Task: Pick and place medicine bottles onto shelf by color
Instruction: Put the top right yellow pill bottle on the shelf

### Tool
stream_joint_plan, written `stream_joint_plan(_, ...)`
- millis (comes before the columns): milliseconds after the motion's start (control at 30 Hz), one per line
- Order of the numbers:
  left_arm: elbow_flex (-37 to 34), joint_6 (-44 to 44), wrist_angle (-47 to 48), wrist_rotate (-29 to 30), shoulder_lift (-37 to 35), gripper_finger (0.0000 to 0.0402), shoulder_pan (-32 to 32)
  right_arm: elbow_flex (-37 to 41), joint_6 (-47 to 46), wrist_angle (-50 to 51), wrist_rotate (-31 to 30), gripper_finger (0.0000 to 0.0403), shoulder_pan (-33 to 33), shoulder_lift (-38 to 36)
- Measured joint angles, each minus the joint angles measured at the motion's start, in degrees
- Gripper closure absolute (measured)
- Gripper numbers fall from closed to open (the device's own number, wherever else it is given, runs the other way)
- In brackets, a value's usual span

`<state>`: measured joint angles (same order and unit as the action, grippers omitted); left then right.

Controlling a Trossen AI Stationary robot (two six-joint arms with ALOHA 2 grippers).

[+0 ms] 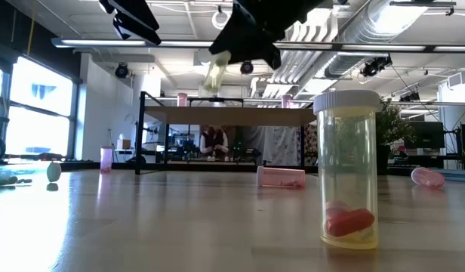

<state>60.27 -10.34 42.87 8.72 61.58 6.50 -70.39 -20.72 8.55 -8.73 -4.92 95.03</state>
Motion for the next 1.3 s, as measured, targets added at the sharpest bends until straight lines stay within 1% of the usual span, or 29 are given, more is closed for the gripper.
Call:
stream_joint_plan(300,0.0,0.1,-0.3,6.7,0.0,0.0188,0.3,0.0,9.9,0.2,0.0,0.0296,13.4,-11.7)
stream_joint_plan(433,0.0,0.1,-0.3,6.9,0.0,0.0188,2.1,-1.2,15.5,1.5,0.0,0.0296,19.5,-15.0)
stream_joint_plan(533,0.0,0.1,-0.4,5.0,0.0,0.0188,4.8,-4.9,19.6,5.0,0.0,0.0295,23.6,-15.5)
stream_joint_plan(667,0.0,0.0,-0.6,2.8,0.0,0.0188,9.0,-11.4,23.3,11.1,1.8,0.0295,28.9,-14.6)
stream_joint_plan(800,0.0,0.0,-0.6,2.4,0.0,0.0188,12.5,-15.7,24.2,15.6,5.7,0.0295,33.3,-12.4)
stream_joint_plan(900,0.0,0.0,-0.6,2.4,0.0,0.0188,14.2,-16.4,23.9,18.2,7.7,0.0295,35.4,-10.5)
stream_joint_plan(1033,0.0,0.0,-0.6,2.4,0.0,0.0188,15.4,-16.4,24.5,21.5,11.0,0.0295,36.5,-6.8)
stream_joint_plan(1300,0.0,-0.2,-0.5,2.3,0.0,0.0188,15.7,-16.4,28.8,22.7,11.2,0.0295,36.5,-1.0)
